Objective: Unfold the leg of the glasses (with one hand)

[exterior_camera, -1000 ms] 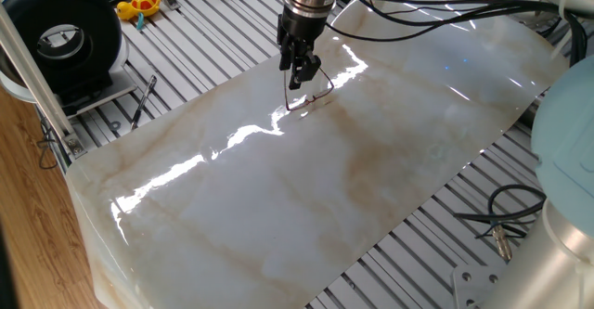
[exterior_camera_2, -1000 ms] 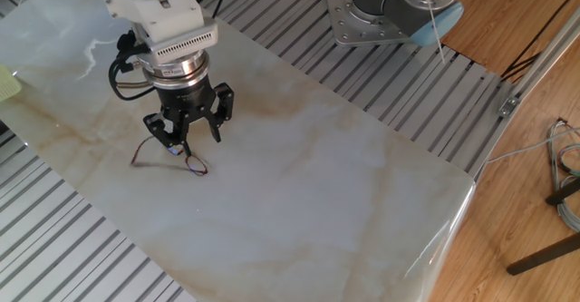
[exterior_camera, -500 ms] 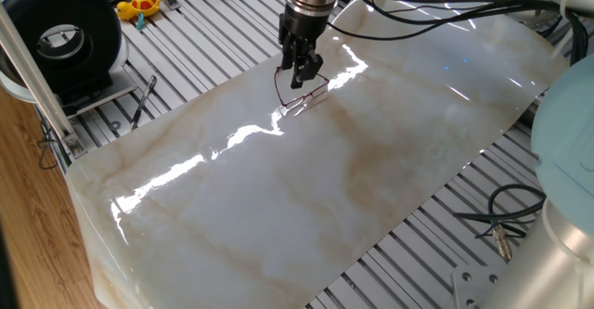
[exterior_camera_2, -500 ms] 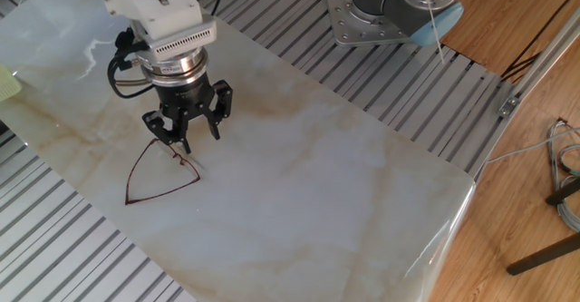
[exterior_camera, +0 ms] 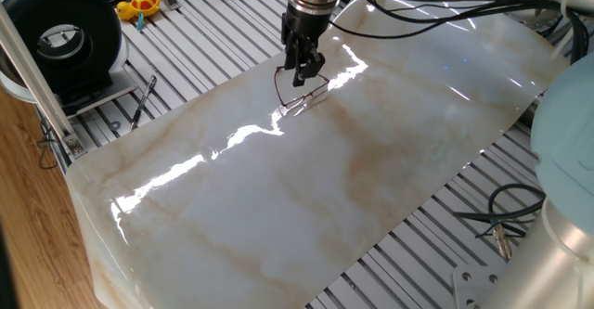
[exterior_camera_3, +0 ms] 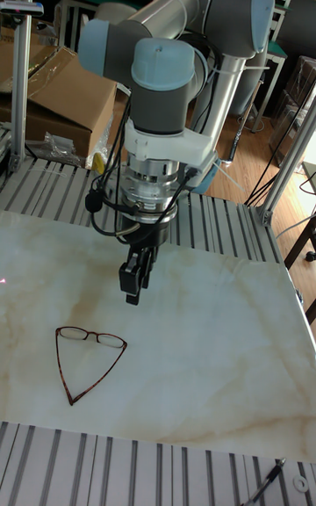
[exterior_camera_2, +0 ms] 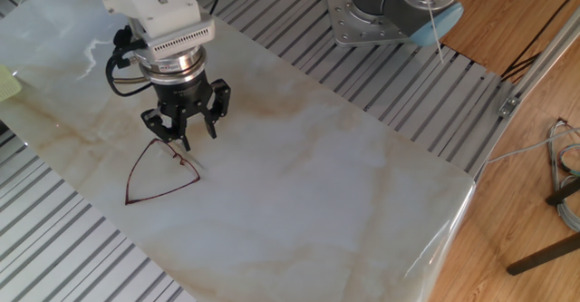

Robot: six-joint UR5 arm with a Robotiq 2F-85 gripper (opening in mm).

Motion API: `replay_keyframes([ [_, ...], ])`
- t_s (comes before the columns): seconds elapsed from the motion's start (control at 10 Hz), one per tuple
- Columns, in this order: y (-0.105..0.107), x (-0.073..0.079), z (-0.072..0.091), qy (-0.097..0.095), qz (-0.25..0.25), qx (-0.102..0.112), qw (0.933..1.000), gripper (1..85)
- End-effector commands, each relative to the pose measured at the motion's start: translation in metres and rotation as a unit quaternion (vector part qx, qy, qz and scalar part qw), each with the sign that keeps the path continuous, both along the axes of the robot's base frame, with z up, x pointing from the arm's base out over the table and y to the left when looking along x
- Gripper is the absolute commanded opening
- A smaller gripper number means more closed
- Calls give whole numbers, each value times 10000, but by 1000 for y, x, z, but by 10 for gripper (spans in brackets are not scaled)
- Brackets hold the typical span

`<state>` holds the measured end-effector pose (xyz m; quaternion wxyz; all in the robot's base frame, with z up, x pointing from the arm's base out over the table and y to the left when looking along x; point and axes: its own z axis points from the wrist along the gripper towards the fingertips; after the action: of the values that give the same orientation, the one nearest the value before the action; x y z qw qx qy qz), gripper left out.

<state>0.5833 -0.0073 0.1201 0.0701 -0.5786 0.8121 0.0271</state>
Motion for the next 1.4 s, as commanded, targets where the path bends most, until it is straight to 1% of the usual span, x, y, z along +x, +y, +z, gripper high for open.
replay_keyframes([
  [0.0, -10, 4, -3, -63, 24, -54, 10000, 420],
  [0.2, -24, 3, -8, -73, 54, -110, 9999, 400],
  [0.3, -30, 1, -11, -67, -68, -106, 9999, 100],
  [0.4, -37, -2, -10, -48, -173, -126, 9998, 13],
  [0.5, -46, -8, -4, -35, -325, -218, 9992, 13],
  [0.6, -51, -7, -5, -45, -424, -308, 9986, 13],
  [0.8, -46, -15, -5, 142, -722, -195, 9971, 13],
  [0.9, -46, -14, -5, 135, -791, -173, 9966, 13],
  [1.0, -47, -11, -5, 52, -669, -195, 9976, 13],
  [1.1, -47, -9, -5, 22, -595, -208, 9980, 13],
  [1.2, -54, -1, -10, -80, -488, -345, 9982, 13],
  [1.3, -54, 4, -15, -106, -474, -384, 9981, 13],
])
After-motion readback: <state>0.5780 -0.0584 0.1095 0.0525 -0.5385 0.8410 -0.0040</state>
